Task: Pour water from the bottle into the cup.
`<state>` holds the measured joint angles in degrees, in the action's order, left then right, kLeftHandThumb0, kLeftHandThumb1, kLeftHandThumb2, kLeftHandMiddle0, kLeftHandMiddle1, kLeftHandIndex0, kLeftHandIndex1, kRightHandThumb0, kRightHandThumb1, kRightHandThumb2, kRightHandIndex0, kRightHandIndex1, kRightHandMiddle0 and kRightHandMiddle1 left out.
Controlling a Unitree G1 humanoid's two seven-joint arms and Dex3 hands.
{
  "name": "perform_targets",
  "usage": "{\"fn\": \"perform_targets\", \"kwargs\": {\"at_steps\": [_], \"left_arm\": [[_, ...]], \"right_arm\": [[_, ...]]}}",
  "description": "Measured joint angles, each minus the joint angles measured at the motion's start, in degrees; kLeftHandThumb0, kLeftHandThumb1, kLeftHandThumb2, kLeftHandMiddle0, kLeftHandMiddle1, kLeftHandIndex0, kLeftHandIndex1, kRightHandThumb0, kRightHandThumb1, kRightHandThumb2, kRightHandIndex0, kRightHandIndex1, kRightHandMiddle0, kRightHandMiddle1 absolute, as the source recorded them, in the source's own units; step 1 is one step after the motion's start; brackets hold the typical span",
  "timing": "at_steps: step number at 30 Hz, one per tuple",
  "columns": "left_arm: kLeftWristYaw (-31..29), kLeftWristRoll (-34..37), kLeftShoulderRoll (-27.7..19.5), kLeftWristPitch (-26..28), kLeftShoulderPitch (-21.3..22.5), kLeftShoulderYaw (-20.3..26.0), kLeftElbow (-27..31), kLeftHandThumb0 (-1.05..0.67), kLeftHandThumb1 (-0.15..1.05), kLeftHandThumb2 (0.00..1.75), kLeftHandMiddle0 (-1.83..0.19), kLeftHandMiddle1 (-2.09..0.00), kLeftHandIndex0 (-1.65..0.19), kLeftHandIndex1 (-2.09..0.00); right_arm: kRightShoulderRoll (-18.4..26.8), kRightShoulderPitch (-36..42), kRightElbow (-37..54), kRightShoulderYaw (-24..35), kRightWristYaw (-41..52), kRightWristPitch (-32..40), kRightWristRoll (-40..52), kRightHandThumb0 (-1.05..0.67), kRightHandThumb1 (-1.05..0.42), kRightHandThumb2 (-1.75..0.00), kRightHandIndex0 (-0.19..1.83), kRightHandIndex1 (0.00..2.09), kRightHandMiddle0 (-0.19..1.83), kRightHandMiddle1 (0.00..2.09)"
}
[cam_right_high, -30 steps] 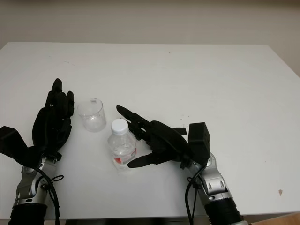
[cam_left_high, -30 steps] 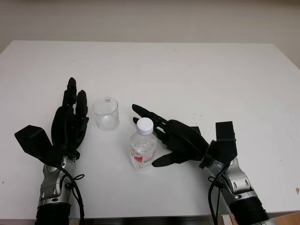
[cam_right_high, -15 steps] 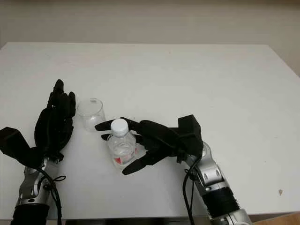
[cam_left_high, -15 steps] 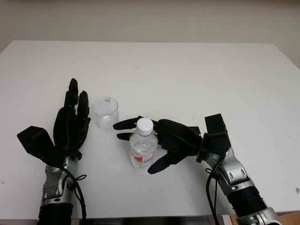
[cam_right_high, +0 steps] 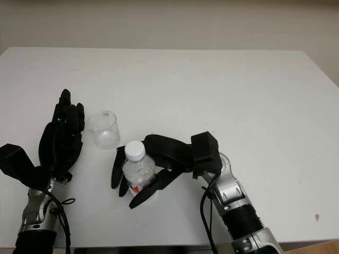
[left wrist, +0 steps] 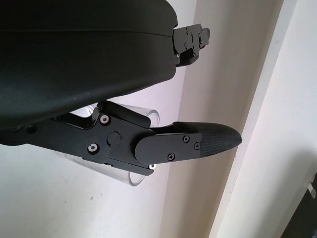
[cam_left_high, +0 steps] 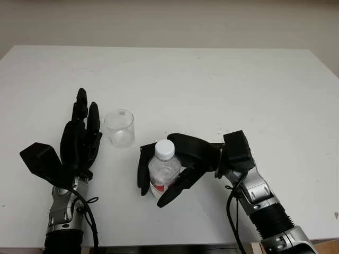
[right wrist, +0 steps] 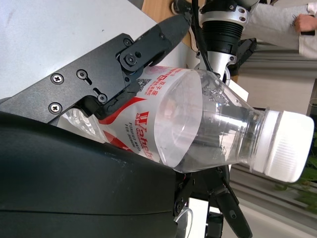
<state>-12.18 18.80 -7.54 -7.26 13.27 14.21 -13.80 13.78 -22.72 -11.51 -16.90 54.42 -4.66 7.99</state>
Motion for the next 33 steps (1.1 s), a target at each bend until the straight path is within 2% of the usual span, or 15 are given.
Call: {"fn": "perform_targets", "kwargs": {"at_steps": [3,7,12,17,22,23,25,27,30,33], "left_arm": [[-0.2,0.0,0.0,0.0,0.0,0.1,0.0,-0.71,1.05,0.44,0.17,-0.05,0.15,-0.05],[-0.3,0.0,0.0,0.0,0.0,0.1,0.0,-0.71,1.05,0.44,0.16,-0.05,0.15,-0.06],[-0.3,0.0,0.0,0.0,0.0,0.2,0.0,-0.71,1.05,0.43,0.15,-0.06,0.14,-0.06],[-0.3,0.0,-0.1,0.0,0.0,0.3,0.0,-0.71,1.05,0.44,0.15,-0.06,0.14,-0.06],[-0.3,0.0,-0.1,0.1,0.0,0.3,0.0,-0.71,1.05,0.44,0.15,-0.05,0.14,-0.06],[-0.3,0.0,-0.1,0.2,0.0,0.3,0.0,-0.71,1.05,0.43,0.15,-0.05,0.14,-0.06],[-0.3,0.0,-0.1,0.4,0.0,0.3,0.0,-0.71,1.05,0.44,0.16,-0.05,0.14,-0.05],[-0.3,0.0,-0.1,0.5,0.0,0.3,0.0,-0.71,1.05,0.44,0.16,-0.05,0.15,-0.05],[-0.3,0.0,0.0,0.5,0.0,0.2,0.0,-0.72,1.05,0.45,0.16,-0.05,0.15,-0.05],[-0.3,0.1,0.0,0.5,0.0,0.2,0.0,-0.71,1.05,0.45,0.16,-0.05,0.15,-0.05]], "right_arm": [[-0.4,0.9,0.6,0.0,-2.2,-0.1,-0.4,-0.42,-0.89,-0.06,1.49,2.09,1.23,2.09],[-1.3,2.5,1.2,0.2,-6.7,-2.9,-1.8,-0.23,-0.95,-0.07,1.67,2.09,1.57,2.09],[-3.3,4.0,1.5,1.2,-14.3,-3.4,-3.4,-0.1,-1.04,-0.16,1.82,2.09,1.81,2.09],[-5.7,3.5,1.0,3.1,-24.3,-2.3,-6.5,-0.08,-1.02,-0.17,1.83,2.09,1.83,2.09],[-7.6,-2.6,-5.2,5.5,-35.2,-5.6,-11.6,-0.12,-1.04,-0.19,1.83,2.09,1.83,2.09],[-7.9,-4.4,-7.1,5.8,-37.4,-6.4,-12.9,-0.12,-1.0,-0.29,1.83,2.09,1.83,2.09],[-7.9,-7.9,-10.6,6.1,-41.1,-7.9,-15.8,-0.09,-0.79,-0.69,1.83,2.09,1.83,2.09],[-7.6,-11.3,-14.6,6.1,-44.6,-10.5,-18.9,-0.07,-0.7,-0.83,1.83,2.09,1.83,2.09],[-7.2,-16.2,-21.6,5.8,-49.3,-15.0,-22.8,-0.05,-0.69,-0.82,1.78,2.09,1.73,2.09],[-6.5,-20.4,-29.3,5.3,-53.6,-18.9,-26.3,-0.09,-0.79,-0.64,1.68,2.09,1.52,2.09]]}}
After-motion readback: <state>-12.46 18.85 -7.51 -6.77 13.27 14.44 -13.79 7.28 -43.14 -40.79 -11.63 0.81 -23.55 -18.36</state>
